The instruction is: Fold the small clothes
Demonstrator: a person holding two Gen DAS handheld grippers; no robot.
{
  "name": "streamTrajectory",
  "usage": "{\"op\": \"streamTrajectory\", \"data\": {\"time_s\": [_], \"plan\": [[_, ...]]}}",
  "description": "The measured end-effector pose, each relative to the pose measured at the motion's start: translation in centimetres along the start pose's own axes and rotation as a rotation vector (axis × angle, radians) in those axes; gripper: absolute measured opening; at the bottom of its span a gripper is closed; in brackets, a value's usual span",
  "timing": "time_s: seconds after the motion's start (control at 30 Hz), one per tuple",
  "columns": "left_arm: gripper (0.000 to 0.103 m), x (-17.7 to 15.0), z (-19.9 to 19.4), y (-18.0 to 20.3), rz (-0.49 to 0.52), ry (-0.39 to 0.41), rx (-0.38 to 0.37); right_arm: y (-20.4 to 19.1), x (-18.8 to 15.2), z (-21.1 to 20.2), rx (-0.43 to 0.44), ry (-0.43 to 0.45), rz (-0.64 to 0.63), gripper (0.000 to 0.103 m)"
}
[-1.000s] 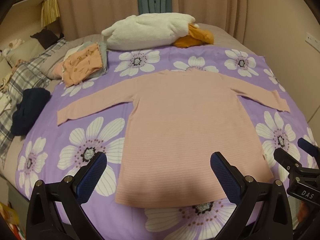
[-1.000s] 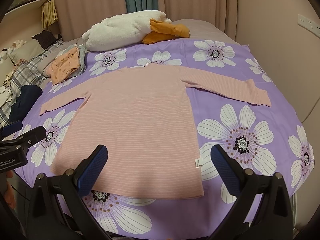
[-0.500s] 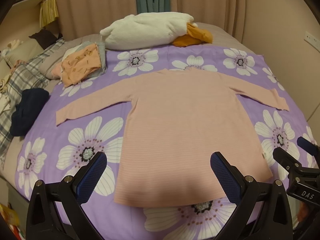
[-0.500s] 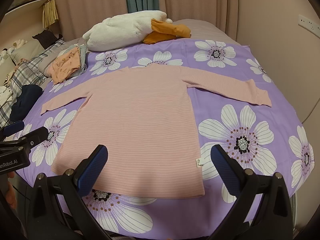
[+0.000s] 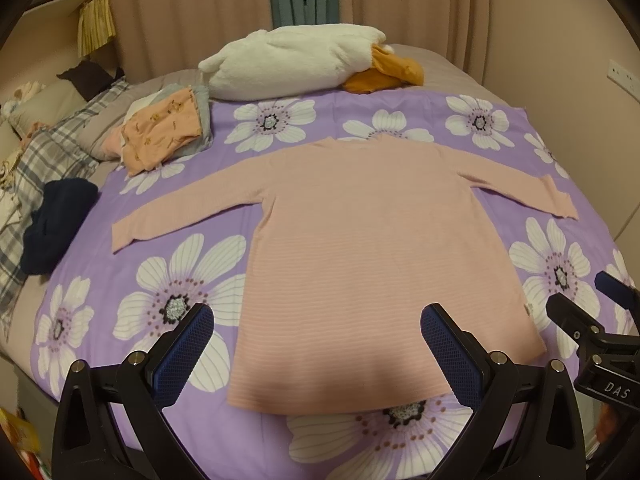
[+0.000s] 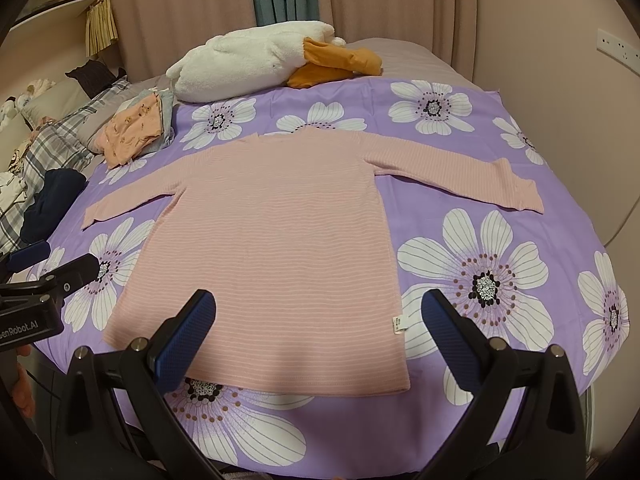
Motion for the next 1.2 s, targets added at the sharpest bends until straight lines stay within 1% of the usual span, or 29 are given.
{"op": "streamTrajectory", "data": {"time_s": [0.87, 0.97, 1.0, 1.07, 1.13, 1.17, 1.2], "plan": [[0.102, -0.1, 0.1, 0.5, 0.001, -0.003, 0.002, -0.1, 0.0, 0.0, 0.001, -0.002, 0.0, 0.103], [0.102, -0.3, 0.4, 0.6, -0.001, -0.005, -0.005, 0.0, -0.3, 0.4, 0.003, -0.018, 0.003, 0.103], [0.102, -0.4, 0.6, 0.7, -0.003, -0.007, -0.011, 0.1, -0.5, 0.7, 0.015, -0.03, 0.011, 0.103], [0.102, -0.7, 1.5, 0.6, -0.012, -0.02, -0.033, 0.2, -1.0, 1.8, 0.074, -0.07, 0.053, 0.103], [0.102, -1.6, 3.3, 0.9, -0.044, -0.059, -0.091, 0.6, -1.9, 3.1, 0.156, -0.125, 0.129, 0.103], [0.102, -1.8, 3.9, 1.0, -0.057, -0.071, -0.111, 1.0, -2.3, 3.7, 0.183, -0.148, 0.167, 0.103], [0.102, -2.4, 4.9, 1.2, -0.082, -0.089, -0.15, 1.6, -2.6, 4.4, 0.203, -0.169, 0.208, 0.103]]}}
Point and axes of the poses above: each gripper's, at about its wrist camera, not at the fingertips, and z roughly the way its jaws point, y to its right, x to its top, the point moved 10 cm from there along z, roughly the way its jaws point, and after that the axes turned 14 degrees about z, right-handed, at the moved point
